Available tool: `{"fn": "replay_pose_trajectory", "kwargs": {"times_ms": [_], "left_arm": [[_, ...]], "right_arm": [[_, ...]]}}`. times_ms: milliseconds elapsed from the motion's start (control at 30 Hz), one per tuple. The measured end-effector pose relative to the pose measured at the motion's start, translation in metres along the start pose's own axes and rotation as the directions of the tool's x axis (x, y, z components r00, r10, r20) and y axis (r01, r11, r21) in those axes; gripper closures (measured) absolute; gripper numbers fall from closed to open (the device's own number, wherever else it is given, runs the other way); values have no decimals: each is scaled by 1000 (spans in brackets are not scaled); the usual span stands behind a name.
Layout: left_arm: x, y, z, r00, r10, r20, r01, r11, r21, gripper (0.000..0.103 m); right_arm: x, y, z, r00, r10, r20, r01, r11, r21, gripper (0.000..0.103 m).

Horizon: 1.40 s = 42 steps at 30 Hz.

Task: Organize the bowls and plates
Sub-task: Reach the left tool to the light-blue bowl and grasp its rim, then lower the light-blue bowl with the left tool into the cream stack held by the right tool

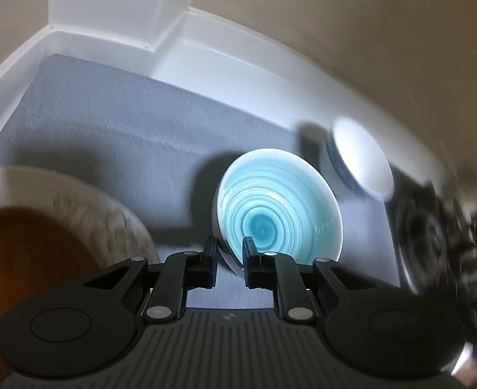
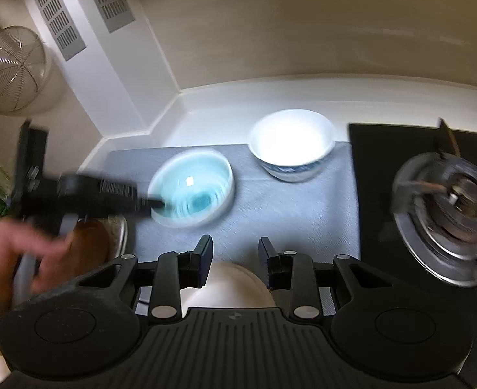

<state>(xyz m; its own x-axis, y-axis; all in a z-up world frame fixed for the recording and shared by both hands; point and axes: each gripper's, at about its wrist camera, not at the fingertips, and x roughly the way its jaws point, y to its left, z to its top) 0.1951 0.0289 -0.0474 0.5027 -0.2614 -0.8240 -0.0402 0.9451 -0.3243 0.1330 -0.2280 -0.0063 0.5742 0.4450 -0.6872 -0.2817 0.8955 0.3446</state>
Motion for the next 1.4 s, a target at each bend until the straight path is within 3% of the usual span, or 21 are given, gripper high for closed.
{"fn": "replay_pose_trajectory", "kwargs": {"times_ms": [133, 700, 833, 1000, 1400], "left_arm": [[-8, -8, -17, 1000, 8, 9, -8, 999, 54, 85], [-8, -21, -23, 995, 69, 66, -73, 996, 59, 85], [-8, -22, -25, 994, 76, 75, -80, 995, 55, 86], [-10, -21, -26, 993, 81, 84, -84, 996, 39, 88], [-54, -46, -33, 978, 53, 201, -68, 995, 66, 89]], "right_arm": [[22, 4, 12, 1000, -1, -16, 1, 1000, -14, 70], [105, 8, 33, 988, 13, -156, -26, 996, -84, 70], [112, 10, 31, 985, 14, -172, -33, 994, -109, 79], [112, 6, 32, 985, 5, -171, -27, 991, -128, 94], [60, 2, 36, 996, 46, -75, -55, 991, -124, 93]]}}
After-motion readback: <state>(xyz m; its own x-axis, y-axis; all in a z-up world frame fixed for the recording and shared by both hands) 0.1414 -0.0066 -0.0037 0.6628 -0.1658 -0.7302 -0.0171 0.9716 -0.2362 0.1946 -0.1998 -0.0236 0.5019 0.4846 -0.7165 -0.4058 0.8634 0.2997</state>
